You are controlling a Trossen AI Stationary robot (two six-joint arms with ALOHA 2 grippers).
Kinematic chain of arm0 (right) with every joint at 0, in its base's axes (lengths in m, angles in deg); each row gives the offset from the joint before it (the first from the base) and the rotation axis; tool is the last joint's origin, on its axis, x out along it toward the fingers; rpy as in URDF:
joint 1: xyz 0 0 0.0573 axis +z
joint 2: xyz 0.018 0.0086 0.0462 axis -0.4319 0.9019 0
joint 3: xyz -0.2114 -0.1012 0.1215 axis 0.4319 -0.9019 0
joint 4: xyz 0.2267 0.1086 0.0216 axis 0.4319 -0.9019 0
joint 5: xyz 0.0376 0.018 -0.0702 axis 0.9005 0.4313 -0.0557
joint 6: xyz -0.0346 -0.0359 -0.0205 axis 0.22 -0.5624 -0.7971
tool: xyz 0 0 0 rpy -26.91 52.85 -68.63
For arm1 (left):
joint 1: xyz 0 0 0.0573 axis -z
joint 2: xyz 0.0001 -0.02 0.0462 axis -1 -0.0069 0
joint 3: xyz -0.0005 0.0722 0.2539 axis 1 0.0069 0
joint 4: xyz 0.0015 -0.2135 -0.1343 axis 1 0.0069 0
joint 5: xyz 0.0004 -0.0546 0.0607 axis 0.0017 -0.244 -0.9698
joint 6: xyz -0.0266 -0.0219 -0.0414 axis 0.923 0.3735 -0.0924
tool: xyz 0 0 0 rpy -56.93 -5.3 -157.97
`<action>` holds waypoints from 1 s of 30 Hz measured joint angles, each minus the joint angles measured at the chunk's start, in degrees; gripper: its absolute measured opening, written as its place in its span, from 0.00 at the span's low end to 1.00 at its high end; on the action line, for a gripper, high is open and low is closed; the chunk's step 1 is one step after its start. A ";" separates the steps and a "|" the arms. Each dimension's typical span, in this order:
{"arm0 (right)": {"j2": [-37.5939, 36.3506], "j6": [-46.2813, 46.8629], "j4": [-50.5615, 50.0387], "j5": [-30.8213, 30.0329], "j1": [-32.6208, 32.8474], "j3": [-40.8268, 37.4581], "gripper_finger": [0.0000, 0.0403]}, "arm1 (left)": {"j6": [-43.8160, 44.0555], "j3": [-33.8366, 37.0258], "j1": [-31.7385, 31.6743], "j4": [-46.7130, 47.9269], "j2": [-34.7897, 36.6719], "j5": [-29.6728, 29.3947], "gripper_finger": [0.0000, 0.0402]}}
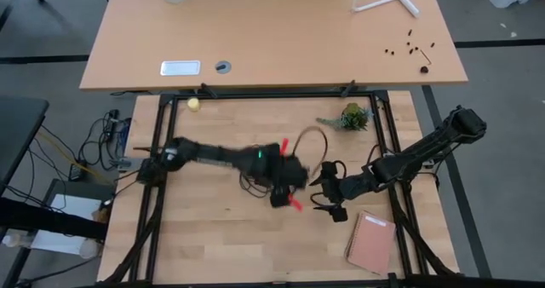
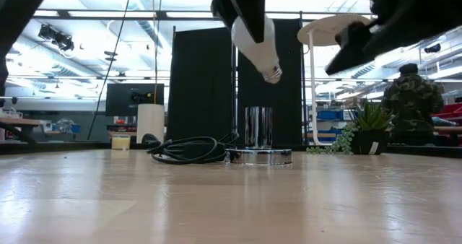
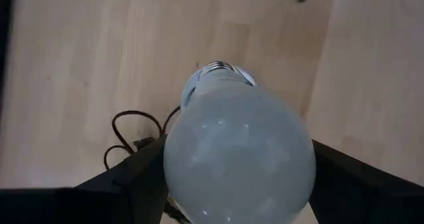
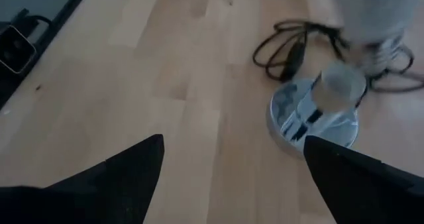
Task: Screw lightbulb
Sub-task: Insert the white lightbulb into the metallic lamp
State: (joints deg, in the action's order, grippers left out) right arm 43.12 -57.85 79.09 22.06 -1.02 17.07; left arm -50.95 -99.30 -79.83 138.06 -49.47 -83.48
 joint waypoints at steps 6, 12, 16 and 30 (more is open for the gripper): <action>-0.90 4.76 7.26 0.07 -0.13 -6.16 0.92 | -5.52 0.13 -7.93 2.29 -0.05 14.19 0.73; -0.14 8.01 14.80 0.07 -0.13 -10.37 0.92 | -8.26 0.02 -12.60 2.66 -0.07 21.35 0.73; 0.91 7.54 17.84 -0.20 -1.11 -10.63 0.92 | -8.59 0.19 -13.54 2.61 -0.07 26.55 0.73; 9.16 5.76 28.85 4.14 -4.94 -10.63 0.92 | -9.71 0.26 -13.13 3.10 -1.84 26.05 0.73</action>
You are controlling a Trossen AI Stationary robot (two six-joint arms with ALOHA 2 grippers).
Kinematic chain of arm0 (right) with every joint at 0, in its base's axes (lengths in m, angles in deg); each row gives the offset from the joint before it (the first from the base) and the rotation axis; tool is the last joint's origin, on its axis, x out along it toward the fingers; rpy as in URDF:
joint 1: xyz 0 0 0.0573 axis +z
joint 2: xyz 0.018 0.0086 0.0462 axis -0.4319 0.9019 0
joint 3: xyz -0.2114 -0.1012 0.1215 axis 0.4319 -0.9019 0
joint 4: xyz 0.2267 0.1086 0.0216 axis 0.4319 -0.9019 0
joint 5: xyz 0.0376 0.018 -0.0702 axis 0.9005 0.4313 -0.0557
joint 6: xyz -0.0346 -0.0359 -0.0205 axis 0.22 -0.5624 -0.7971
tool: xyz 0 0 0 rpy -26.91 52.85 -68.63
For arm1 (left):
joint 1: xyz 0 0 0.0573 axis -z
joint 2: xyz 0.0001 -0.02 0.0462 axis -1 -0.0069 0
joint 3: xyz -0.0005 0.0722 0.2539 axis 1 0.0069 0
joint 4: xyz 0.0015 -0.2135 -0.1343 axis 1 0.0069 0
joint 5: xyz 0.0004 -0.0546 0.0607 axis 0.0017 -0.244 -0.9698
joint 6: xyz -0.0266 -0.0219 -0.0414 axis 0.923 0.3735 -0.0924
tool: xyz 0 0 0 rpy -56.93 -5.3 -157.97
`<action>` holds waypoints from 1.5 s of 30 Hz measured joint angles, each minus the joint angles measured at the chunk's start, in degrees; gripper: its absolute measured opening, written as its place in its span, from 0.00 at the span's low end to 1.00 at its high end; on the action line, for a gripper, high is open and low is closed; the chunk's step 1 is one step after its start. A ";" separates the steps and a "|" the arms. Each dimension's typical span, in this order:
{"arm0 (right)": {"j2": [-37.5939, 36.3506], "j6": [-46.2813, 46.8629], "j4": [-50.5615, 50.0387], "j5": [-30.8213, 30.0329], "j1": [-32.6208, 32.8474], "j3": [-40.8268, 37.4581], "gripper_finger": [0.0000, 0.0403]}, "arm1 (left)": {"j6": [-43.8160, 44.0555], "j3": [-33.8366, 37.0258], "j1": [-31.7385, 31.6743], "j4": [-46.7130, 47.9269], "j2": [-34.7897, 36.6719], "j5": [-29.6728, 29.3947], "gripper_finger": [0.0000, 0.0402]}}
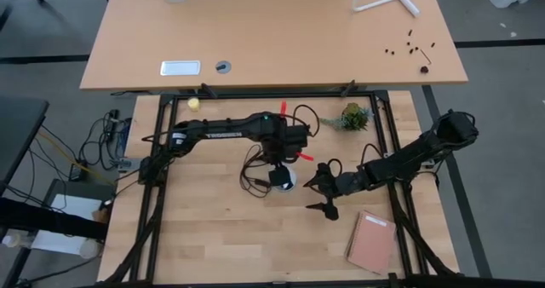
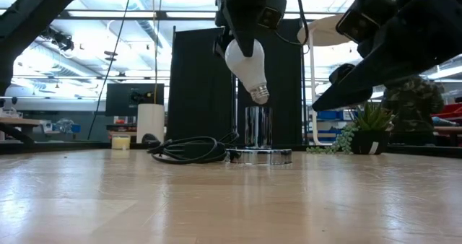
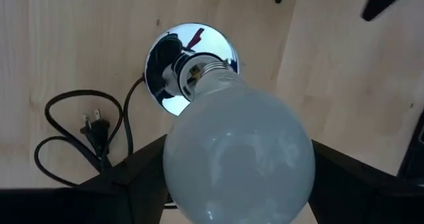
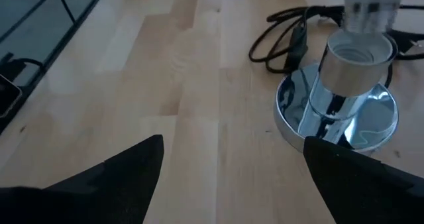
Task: Screw lightbulb
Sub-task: Insert the white lightbulb into the metallic lamp
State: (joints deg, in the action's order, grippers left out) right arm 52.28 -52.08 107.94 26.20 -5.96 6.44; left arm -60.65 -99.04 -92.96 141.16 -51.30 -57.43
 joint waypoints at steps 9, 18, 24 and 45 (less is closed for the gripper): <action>0.08 0.17 0.30 0.00 -0.02 0.00 0.92 | -0.74 -0.02 -0.13 -0.72 -0.88 -0.13 0.73; 0.12 0.22 1.21 0.00 -0.02 0.02 0.92 | -1.70 0.00 -0.26 -0.09 -3.00 -0.10 0.73; 0.19 0.24 1.21 -0.03 -0.02 0.02 0.92 | -3.56 -0.15 -0.31 -0.82 -4.18 0.24 0.73; 0.19 -0.94 0.84 -2.44 -0.50 0.02 0.92 | -10.64 -3.13 1.44 -4.98 -4.62 -5.11 0.76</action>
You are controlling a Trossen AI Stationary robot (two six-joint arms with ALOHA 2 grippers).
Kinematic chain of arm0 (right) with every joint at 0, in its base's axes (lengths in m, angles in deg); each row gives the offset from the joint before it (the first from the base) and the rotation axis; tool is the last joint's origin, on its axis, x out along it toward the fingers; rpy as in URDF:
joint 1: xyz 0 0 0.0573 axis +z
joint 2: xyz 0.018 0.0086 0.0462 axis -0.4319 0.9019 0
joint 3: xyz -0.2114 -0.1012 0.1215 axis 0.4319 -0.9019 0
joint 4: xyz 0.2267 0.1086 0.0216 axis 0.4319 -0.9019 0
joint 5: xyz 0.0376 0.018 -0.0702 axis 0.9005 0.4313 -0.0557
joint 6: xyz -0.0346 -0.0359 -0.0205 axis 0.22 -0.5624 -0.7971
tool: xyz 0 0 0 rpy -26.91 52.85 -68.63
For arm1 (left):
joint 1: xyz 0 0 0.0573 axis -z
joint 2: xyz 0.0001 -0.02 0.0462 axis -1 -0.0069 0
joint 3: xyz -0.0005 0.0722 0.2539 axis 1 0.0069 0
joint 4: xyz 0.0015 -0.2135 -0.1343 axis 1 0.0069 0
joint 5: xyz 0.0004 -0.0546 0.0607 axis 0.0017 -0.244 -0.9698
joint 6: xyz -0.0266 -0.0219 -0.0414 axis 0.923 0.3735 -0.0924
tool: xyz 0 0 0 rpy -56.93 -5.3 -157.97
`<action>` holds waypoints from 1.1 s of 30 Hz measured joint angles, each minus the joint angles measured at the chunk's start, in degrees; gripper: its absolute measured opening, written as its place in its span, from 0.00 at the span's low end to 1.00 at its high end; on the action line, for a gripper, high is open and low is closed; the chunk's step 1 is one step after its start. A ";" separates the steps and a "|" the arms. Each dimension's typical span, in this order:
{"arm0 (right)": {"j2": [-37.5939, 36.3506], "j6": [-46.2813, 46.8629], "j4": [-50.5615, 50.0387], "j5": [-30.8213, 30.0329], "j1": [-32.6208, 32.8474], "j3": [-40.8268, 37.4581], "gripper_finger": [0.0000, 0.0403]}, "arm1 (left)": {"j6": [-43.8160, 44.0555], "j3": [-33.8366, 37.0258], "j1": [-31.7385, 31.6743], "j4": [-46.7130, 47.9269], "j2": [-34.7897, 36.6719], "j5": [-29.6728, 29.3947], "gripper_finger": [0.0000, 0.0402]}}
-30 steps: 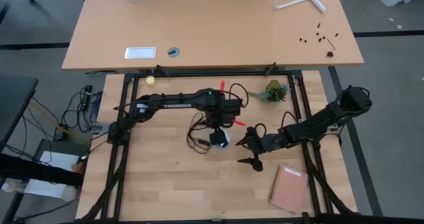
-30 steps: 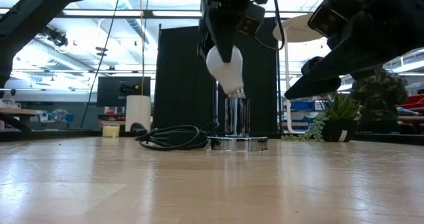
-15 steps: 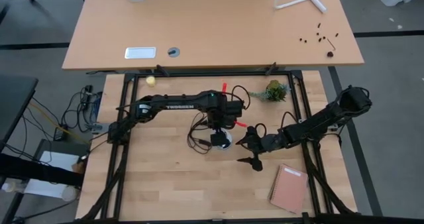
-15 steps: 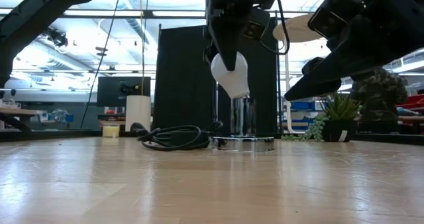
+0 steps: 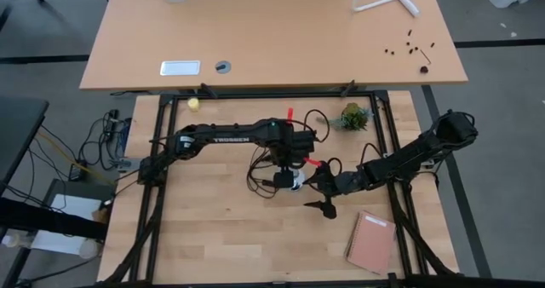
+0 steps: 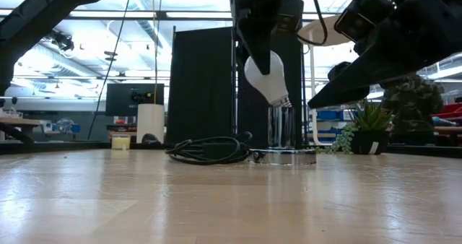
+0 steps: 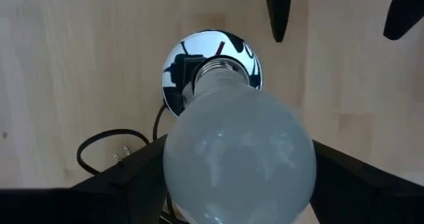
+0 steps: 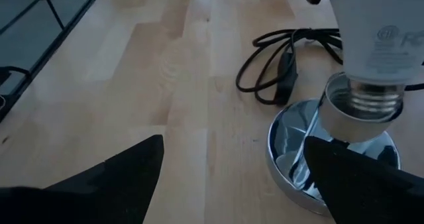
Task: Screw lightbulb
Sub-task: Insert the white lightbulb into the metallic lamp
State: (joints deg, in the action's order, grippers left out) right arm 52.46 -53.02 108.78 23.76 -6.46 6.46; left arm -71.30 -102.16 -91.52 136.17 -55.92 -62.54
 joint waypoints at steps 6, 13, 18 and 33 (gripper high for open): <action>0.00 -0.98 2.28 -0.21 -0.56 0.00 0.92 | 0.10 0.00 0.11 0.57 0.02 -0.07 0.76; 0.00 -3.35 3.78 -1.95 -2.38 0.00 0.92 | 0.04 0.00 0.09 0.53 0.02 -0.46 0.75; 0.00 -4.76 3.76 -1.81 -4.66 0.00 0.92 | -0.06 0.00 0.11 -0.20 0.07 -1.05 0.75; 8.28 -7.21 12.67 4.02 -8.63 0.98 0.92 | -1.24 -0.02 0.11 -2.66 0.13 -1.99 0.75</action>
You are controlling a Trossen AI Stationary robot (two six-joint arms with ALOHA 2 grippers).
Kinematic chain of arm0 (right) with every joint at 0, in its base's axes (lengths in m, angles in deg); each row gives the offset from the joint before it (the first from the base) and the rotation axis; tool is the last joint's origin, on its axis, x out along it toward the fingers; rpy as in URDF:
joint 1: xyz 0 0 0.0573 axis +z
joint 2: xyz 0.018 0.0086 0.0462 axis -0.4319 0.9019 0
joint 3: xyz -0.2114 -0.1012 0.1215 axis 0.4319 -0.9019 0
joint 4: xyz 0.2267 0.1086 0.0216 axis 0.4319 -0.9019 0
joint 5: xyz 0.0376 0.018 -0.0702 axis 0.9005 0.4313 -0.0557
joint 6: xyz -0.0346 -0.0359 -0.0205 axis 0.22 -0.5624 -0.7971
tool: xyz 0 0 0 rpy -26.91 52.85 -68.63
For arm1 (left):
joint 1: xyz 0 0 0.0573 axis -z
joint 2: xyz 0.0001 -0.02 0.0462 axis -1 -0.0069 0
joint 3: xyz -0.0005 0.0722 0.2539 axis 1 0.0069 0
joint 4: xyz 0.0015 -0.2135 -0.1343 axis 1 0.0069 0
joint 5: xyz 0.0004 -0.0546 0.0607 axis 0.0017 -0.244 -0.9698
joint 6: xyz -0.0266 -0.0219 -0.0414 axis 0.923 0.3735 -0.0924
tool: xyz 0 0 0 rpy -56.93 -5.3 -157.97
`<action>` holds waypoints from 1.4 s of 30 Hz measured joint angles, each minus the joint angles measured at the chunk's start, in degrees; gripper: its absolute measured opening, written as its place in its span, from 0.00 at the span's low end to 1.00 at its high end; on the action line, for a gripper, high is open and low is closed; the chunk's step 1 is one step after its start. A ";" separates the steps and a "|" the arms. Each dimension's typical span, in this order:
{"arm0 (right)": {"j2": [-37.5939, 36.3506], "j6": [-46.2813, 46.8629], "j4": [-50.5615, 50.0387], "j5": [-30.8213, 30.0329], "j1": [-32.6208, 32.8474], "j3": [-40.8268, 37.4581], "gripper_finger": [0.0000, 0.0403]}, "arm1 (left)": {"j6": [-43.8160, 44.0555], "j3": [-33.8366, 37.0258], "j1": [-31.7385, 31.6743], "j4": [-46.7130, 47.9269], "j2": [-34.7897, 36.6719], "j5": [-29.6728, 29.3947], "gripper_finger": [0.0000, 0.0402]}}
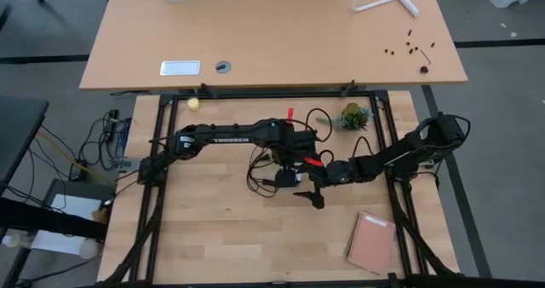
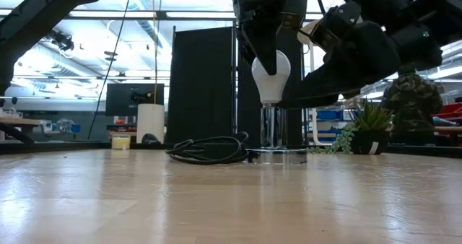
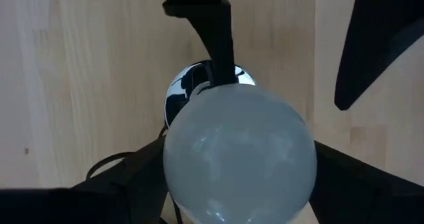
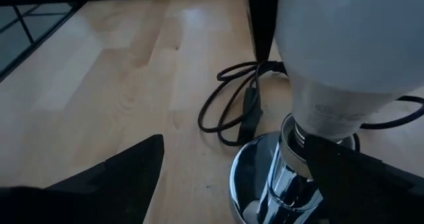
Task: Screw lightbulb
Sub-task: Insert the white lightbulb into the metallic lamp
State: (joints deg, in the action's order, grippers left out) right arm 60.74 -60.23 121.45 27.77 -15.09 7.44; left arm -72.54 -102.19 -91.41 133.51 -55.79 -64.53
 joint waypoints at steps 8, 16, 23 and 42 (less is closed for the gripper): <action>-2.65 0.22 -3.80 0.22 0.00 0.00 0.92 | 0.80 0.00 0.00 0.11 0.00 -1.40 0.75; -3.05 0.50 -4.78 0.22 0.00 0.00 0.92 | 0.10 0.24 0.00 -2.09 0.04 -2.17 0.83; -3.05 0.37 -4.86 0.22 0.02 0.00 0.92 | -0.40 0.13 0.09 -3.48 0.04 -2.83 0.85; -9.97 -0.68 -15.04 -2.78 0.13 -0.11 0.92 | -3.41 -4.57 4.69 -11.84 1.51 -16.44 0.85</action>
State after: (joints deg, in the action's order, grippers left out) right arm 50.77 -60.91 106.41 25.00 -14.96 7.34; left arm -75.95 -106.75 -86.72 121.68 -54.28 -80.97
